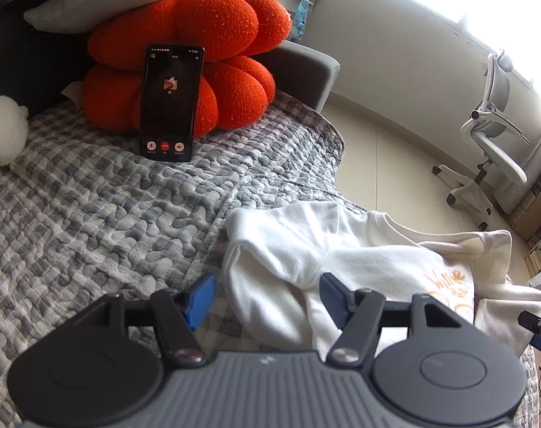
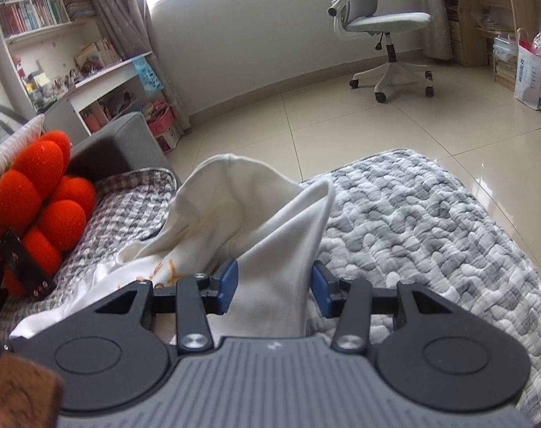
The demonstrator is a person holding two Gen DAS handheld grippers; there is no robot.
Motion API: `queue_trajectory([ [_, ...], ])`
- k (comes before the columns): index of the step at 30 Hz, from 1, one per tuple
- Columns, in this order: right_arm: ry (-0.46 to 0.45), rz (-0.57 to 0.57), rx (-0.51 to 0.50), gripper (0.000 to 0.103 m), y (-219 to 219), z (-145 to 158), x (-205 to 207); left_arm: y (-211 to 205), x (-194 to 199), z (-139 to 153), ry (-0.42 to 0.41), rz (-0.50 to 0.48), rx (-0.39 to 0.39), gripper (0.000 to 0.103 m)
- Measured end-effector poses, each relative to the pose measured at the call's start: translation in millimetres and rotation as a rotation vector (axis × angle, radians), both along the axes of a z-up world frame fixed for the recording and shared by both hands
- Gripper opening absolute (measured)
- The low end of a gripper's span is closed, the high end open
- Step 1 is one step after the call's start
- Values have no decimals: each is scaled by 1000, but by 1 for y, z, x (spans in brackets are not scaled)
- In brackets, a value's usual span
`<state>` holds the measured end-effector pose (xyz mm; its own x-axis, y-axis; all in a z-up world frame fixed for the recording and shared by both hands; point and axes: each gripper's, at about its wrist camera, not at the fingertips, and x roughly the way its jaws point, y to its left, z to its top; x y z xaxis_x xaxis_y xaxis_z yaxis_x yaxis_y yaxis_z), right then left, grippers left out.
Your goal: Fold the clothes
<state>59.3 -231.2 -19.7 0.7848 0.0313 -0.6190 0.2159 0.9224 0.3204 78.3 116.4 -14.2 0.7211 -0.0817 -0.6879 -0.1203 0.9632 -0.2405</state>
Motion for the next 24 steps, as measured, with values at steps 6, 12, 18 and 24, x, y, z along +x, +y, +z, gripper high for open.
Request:
queue_trajectory([
  [6,104,94,-27,51,26,-9,2,-4,-16,4,16,-52,-13,67],
  [12,135,186,-77,52,51,-13,1,-13,-27,2,34,-175,-124,69],
  [18,157,302,-137,56,75,-19,-2,-30,-33,1,33,-253,-109,70],
  [24,186,373,-268,53,94,-36,-2,-45,-30,-7,57,-280,-52,74],
])
